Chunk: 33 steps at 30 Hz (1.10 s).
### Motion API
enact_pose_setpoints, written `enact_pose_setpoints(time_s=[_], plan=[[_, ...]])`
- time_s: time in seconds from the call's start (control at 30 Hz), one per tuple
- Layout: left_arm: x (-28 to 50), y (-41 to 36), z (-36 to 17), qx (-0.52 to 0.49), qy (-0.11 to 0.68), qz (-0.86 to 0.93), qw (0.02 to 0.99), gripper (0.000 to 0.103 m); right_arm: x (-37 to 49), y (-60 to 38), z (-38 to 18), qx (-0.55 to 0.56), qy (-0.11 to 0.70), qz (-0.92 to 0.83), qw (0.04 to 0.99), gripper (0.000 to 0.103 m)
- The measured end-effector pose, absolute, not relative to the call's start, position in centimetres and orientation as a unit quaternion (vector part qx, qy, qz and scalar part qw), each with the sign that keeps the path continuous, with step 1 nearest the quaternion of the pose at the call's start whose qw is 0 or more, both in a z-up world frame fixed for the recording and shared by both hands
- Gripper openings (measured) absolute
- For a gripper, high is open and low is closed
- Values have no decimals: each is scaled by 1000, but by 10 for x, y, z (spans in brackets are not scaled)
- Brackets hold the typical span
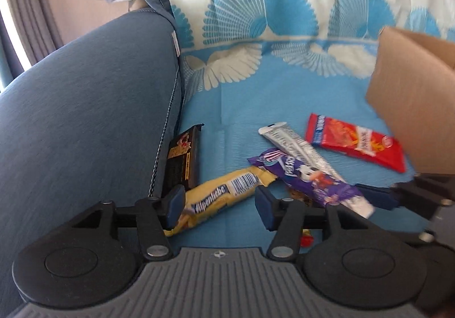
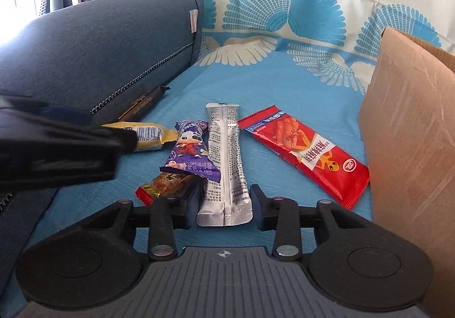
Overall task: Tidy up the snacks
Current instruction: 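Grasp the yellow Alpenliebe bar with left tool while right grasps silver stick pack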
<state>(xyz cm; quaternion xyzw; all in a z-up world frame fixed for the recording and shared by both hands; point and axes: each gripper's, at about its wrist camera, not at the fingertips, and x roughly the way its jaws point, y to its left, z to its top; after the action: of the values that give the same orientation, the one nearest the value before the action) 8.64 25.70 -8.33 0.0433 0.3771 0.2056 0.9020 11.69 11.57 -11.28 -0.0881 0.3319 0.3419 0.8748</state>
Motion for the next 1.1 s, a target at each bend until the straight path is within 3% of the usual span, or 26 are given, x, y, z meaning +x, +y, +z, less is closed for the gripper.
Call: enact_pose_setpoints(time_s=[0.2,0.27,0.3,0.33,0.73,0.87,1.1], plan=[[105,265,-102,65,418,195,885,68,116,108,-110,-79,341,342,872,37],[99,271,-100,30,413,187,891,45,114,102,-106,-75,350,340,870,35],[95,276,-99,1,416,183,891,15,112,99,-104,-73,355,340,868,35],[91,279,-96,-21,417,182,890,13,110,96,-101,-74,360,341,865,35],[-9,251,-61,-164,397,133,893,12,56,58,-77,-121,393,353,840,35],[-25,233,-53,-150,389,119,901,12,27,41,-70,-134,385,356,841,34],[-22,216,-62,-141,458,100,872,13,-22,15,-63,-153,379,369,835,35]])
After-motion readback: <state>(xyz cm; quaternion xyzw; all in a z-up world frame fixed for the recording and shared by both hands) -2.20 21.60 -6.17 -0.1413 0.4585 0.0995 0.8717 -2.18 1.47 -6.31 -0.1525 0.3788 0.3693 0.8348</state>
